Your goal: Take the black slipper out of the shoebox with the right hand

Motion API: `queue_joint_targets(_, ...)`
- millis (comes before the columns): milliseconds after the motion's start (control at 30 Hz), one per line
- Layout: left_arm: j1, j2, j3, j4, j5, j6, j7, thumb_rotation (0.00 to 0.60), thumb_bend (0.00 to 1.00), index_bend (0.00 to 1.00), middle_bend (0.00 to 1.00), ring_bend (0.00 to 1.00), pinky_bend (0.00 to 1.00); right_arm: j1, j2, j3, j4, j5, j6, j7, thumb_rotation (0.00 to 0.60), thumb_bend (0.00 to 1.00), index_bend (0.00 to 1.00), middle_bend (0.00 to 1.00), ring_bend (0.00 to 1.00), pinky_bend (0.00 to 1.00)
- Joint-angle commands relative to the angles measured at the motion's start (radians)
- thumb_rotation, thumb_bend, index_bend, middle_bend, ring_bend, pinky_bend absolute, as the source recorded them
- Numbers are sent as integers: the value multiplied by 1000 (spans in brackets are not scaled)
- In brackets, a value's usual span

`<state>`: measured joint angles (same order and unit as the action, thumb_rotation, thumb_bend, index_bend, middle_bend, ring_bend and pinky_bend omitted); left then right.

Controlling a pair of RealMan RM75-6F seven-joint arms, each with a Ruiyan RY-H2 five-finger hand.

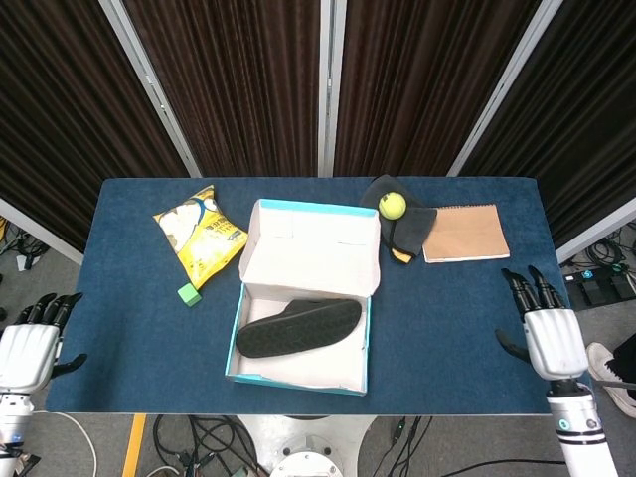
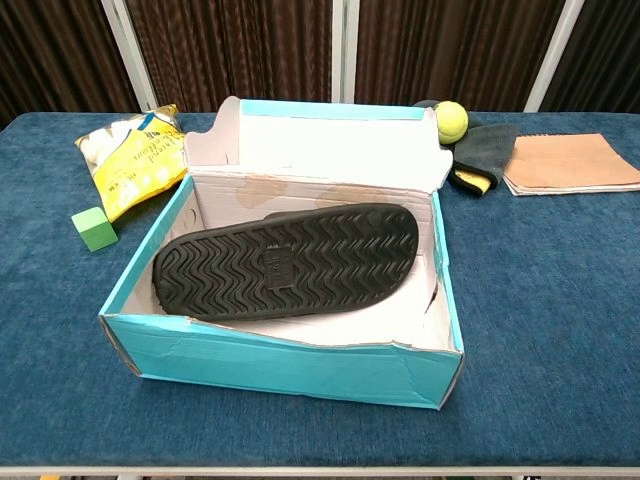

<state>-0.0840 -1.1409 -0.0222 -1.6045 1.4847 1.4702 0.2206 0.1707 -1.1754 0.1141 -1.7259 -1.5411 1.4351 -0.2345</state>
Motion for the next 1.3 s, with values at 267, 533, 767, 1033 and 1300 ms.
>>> queue_joint_targets(267, 3, -4, 2, 13, -32, -24, -18, 600, 1, 156, 199, 147, 281, 205, -30, 56, -171, 78, -271, -244, 600, 123, 109, 208, 64, 271)
queue_joint_targets(533, 5, 2, 8, 44, -26, -30, -67, 600, 1, 156, 200, 147, 281, 314, -145, 52, -217, 169, -378, -451, 600, 122, 110, 220, 67, 233)
queue_joint_targets(767, 8, 7, 8, 68, -25, -31, -110, 600, 1, 156, 201, 146, 281, 414, -236, 65, -187, 236, -458, -513, 600, 122, 122, 225, 69, 213)
queue_joint_targets(1033, 9, 13, 6, 75, -19, -23, -128, 600, 1, 156, 201, 147, 281, 509, -339, 79, -118, 282, -506, -511, 600, 120, 136, 213, 67, 175)
queue_joint_targets(1300, 7, 16, 11, 81, -16, -33, -138, 600, 2, 157, 201, 147, 281, 615, -438, 107, -22, 377, -564, -531, 600, 119, 137, 195, 51, 155)
